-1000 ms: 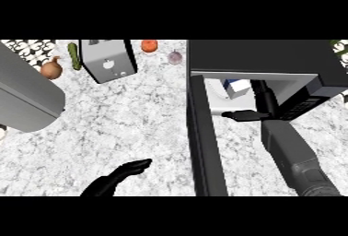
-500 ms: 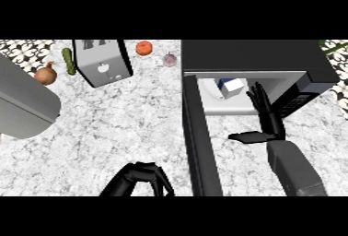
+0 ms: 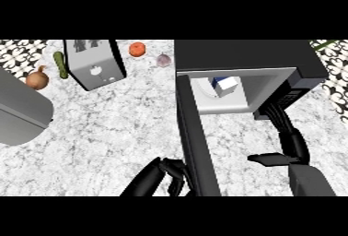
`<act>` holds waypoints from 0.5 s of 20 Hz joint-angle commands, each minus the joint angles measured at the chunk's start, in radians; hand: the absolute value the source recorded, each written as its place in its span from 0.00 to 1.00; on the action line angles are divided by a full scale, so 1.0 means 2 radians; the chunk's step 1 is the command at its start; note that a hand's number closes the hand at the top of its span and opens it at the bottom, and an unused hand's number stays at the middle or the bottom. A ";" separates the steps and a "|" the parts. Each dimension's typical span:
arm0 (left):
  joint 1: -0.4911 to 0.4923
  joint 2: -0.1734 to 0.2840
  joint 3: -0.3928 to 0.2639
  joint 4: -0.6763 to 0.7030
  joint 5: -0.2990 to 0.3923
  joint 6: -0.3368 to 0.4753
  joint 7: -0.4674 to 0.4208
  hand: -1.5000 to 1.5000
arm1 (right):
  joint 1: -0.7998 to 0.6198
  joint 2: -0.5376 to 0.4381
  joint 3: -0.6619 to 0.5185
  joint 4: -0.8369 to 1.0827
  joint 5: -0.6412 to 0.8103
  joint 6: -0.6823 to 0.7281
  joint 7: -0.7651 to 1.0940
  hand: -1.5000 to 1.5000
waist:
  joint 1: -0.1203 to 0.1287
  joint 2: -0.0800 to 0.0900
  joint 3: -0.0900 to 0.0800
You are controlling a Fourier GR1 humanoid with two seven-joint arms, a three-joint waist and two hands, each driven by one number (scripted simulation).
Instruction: Pick up the milk, place it into the microwave and close the microwave
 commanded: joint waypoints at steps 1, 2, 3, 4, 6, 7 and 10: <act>-0.044 -0.004 -0.043 0.076 0.007 0.034 -0.018 1.00 | 0.073 -0.014 0.012 -0.092 -0.014 0.037 0.014 0.00 | -0.011 0.001 -0.001; -0.027 -0.004 -0.070 0.075 0.021 0.043 -0.026 1.00 | 0.089 -0.023 -0.003 -0.120 -0.033 0.040 0.021 0.00 | -0.004 0.002 0.000; -0.053 -0.004 -0.073 0.070 0.051 0.049 0.014 1.00 | 0.096 -0.025 0.005 -0.148 -0.033 0.044 0.042 0.00 | -0.012 0.001 -0.001; -0.044 -0.004 -0.100 0.100 0.038 0.063 -0.018 1.00 | 0.111 -0.008 0.013 -0.172 -0.033 0.032 0.046 0.00 | -0.013 0.001 -0.001; -0.093 -0.004 -0.111 0.117 0.063 0.065 -0.011 1.00 | 0.141 -0.030 0.004 -0.226 -0.052 0.051 0.073 0.00 | -0.009 0.003 -0.001; -0.097 -0.004 -0.128 0.152 0.067 0.082 -0.035 1.00 | 0.160 -0.038 -0.003 -0.235 -0.061 0.059 0.065 0.00 | -0.009 0.005 -0.001; -0.131 -0.004 -0.185 0.163 0.075 0.123 -0.019 1.00 | 0.165 -0.052 -0.020 -0.304 -0.096 0.072 0.111 0.00 | -0.013 0.004 -0.001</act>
